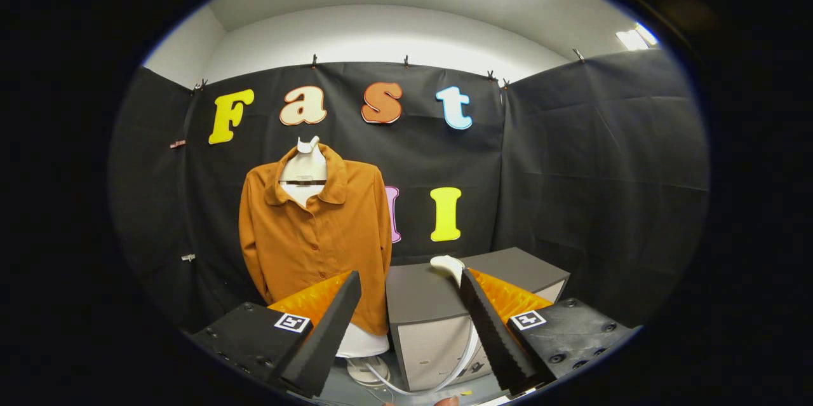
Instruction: Iron the clothes twice with a garment steamer, once on the left side and once on the right side.
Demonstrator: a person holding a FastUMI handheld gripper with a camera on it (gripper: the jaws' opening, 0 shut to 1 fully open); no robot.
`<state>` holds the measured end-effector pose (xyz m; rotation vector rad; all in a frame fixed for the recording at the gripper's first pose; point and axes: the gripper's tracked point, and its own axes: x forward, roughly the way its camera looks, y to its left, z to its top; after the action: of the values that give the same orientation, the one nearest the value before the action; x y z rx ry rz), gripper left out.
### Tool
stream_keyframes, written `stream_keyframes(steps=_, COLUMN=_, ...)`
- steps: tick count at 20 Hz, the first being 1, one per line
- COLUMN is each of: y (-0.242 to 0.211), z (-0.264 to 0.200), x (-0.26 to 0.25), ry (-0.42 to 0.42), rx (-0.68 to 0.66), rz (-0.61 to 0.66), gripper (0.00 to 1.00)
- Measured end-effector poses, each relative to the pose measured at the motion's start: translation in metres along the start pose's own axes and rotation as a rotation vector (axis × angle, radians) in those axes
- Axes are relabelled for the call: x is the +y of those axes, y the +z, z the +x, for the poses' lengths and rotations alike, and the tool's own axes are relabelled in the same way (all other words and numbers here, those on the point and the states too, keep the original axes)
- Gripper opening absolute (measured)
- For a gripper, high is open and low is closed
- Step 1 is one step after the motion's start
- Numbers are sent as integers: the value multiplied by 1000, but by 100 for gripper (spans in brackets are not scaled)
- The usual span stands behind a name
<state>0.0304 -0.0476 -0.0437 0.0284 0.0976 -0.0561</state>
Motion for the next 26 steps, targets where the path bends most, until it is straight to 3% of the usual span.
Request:
stream_keyframes(steps=8, y=-32, z=93, x=-60, ry=43, rx=198, rz=8, gripper=98)
stream_keyframes(steps=17, y=-146, z=218, x=-132, ry=53, rx=559, rz=43, gripper=99)
stream_keyframes(steps=23, y=-201, z=274, x=-148, ry=59, rx=690, rz=69, gripper=99)
stream_keyframes(steps=25, y=-215, z=284, x=-148, ry=63, rx=727, rz=69, gripper=96)
stream_keyframes(steps=26, y=-222, z=289, x=-147, ry=64, rx=748, rz=63, gripper=87)
